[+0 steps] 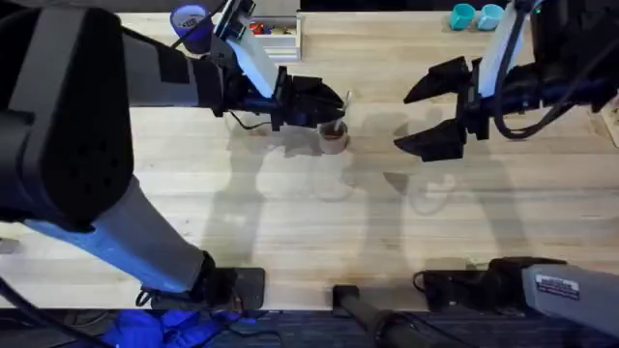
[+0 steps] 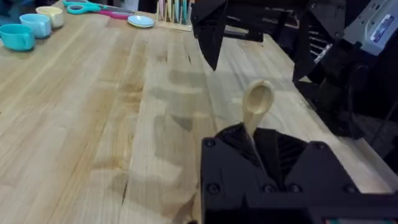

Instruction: Pick up a utensil and set it on the pink plate, then put the other utensil in the container.

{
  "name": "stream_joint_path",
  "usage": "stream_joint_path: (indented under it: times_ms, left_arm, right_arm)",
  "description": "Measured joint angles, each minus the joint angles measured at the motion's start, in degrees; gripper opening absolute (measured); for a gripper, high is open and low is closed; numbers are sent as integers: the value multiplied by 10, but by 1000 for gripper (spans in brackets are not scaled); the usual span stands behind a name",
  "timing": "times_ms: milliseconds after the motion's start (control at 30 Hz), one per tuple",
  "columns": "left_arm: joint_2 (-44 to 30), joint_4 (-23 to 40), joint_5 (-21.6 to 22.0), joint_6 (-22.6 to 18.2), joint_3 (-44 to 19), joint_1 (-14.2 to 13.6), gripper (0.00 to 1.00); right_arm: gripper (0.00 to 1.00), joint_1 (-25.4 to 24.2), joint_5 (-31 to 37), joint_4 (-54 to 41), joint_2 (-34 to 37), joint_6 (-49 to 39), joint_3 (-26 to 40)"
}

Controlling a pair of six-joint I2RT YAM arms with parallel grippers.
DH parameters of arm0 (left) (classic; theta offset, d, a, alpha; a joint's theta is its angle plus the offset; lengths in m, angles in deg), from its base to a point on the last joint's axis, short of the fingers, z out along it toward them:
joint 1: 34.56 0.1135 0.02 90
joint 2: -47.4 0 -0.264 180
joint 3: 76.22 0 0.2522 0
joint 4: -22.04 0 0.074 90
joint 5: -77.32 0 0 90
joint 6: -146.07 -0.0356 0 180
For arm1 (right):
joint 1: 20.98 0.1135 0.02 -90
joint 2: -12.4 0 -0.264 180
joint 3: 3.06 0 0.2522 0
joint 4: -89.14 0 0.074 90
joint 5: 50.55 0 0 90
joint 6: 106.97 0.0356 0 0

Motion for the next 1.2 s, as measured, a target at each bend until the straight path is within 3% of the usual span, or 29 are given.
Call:
stream_joint_path:
  times_ms: [300, 1200]
  left_arm:
    - [-32, 0, 0, -9, 0, 0, 42]
    - [-32, 18, 19, -32, 0, 5, 41]
  right_arm:
    - [996, 0, 0, 0, 0, 0, 0]
    - [997, 0, 0, 0, 0, 0, 0]
